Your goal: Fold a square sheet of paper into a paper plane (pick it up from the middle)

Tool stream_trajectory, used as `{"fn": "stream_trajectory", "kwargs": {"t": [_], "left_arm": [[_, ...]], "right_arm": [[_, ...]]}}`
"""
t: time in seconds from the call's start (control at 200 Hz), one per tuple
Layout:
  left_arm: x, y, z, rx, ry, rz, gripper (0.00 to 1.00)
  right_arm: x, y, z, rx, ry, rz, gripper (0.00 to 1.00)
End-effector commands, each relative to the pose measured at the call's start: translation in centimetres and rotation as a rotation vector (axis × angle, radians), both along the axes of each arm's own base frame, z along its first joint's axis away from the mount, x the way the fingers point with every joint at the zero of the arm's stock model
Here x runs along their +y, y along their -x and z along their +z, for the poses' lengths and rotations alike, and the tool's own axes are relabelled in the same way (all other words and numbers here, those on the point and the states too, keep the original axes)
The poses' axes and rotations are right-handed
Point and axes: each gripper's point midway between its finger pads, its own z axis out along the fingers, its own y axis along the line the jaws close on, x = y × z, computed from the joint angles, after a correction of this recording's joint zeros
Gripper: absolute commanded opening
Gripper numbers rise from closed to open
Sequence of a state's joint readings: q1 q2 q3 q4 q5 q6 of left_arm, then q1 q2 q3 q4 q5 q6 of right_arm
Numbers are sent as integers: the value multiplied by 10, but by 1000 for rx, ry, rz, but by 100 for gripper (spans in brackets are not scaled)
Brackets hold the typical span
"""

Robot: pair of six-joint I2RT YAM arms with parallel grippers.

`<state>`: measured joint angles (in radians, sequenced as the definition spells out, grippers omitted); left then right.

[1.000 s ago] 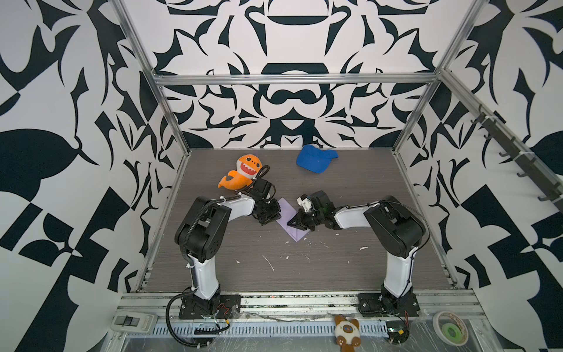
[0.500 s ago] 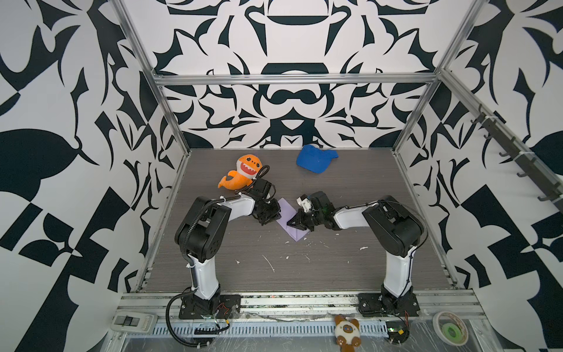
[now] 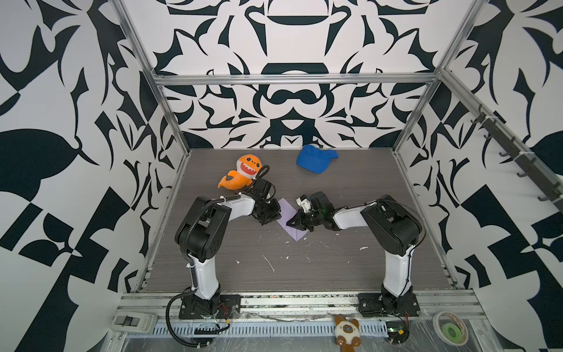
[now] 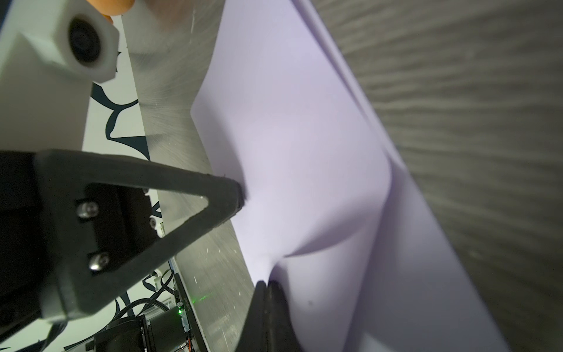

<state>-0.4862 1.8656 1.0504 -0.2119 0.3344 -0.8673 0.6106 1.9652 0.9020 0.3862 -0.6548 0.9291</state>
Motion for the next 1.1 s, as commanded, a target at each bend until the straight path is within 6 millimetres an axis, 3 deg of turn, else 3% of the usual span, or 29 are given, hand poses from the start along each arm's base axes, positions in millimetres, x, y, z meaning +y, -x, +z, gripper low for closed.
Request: {"fn": "stream_trajectory", "kwargs": {"t": [0.0,0.78,1.095], "left_arm": [[13,20,-29,95,-61,8,10],[14,21,-27,92,-64,11,10],[16,24,-31,102,-70,12,9]], "right_arm": [[5,0,4,-13,-26,9,0],[-2,2,-15,26,24,-16,0],[4,-1,-1,-4,-37,-15,0]]}}
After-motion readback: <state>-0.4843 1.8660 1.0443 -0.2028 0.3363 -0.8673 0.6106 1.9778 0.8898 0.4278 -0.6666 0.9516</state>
